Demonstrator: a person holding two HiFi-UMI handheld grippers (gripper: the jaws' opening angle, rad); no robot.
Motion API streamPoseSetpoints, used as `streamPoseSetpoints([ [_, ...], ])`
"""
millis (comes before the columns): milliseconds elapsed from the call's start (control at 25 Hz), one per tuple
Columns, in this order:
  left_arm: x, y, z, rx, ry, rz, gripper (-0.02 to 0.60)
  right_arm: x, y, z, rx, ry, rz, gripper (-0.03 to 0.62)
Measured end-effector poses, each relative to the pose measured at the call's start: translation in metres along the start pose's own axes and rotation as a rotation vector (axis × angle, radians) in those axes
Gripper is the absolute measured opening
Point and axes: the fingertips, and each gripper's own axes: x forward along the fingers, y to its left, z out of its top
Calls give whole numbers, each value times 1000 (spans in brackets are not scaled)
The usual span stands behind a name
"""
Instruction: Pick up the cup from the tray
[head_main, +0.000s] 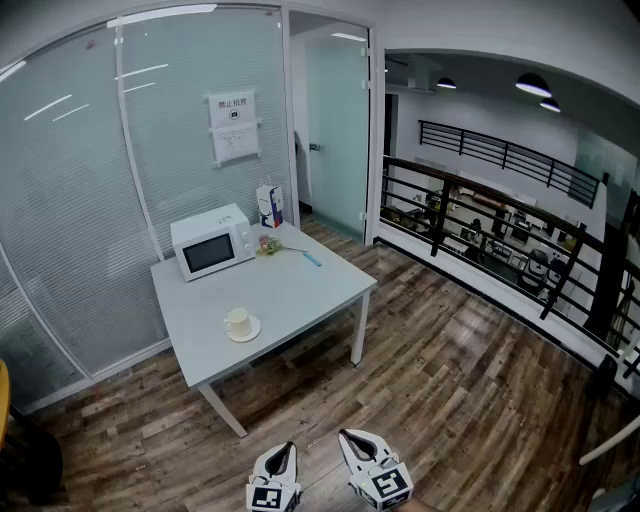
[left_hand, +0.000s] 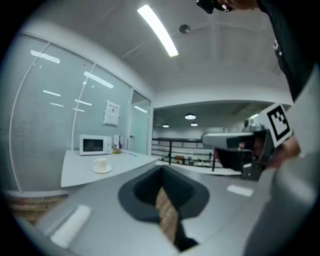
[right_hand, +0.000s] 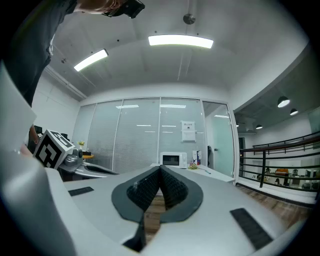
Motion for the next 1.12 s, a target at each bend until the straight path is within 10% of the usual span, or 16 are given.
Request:
streamPoseSetpoints([
  [1120, -31, 78, 8, 43, -32, -36, 5, 46, 60, 6, 52, -84, -7, 5],
])
